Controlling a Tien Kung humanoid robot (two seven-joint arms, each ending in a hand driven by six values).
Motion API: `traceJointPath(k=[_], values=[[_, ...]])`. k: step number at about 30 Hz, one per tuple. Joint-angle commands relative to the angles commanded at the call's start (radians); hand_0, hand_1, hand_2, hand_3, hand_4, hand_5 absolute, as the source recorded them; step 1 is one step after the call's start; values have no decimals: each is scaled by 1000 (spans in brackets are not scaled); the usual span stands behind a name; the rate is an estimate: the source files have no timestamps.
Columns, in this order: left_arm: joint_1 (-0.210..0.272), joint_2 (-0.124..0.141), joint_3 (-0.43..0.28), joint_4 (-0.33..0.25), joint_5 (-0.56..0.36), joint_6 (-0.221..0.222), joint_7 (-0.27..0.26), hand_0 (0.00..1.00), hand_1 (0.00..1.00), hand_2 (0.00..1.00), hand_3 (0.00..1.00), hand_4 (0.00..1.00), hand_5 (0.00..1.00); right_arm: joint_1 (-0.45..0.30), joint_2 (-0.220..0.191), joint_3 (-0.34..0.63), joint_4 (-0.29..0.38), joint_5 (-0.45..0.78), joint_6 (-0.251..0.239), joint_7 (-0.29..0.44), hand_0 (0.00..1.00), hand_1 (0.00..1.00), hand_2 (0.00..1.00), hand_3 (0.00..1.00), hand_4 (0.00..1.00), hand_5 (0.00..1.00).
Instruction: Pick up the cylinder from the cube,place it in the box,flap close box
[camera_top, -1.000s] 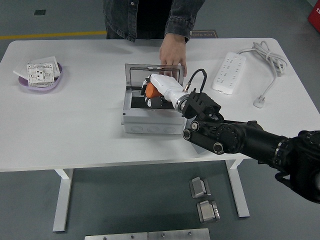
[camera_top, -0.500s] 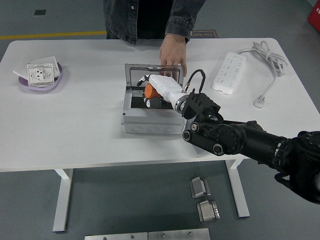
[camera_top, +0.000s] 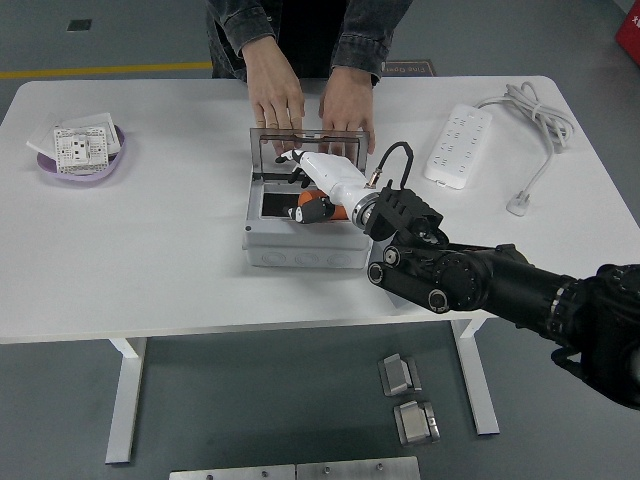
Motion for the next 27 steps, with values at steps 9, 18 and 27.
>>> traceJointPath(k=[9,18,27], values=[[-1,-2,1,-1,1,0,1,777,779,758,864,741,576,-10,-11,34,22,-7,-5,8,423,598,661,875,819,115],[1,-2,2,-2,0,0,1,777,779,757,864,741,576,-28,-32,121,110,-88,-5,-1,417,598,660,873,819,119],[4,-5,-5,-3,3,0,1,777,779,756,864,741,575,-59,-67,213,214,-172,4,-21,420,598,657,861,825,137]])
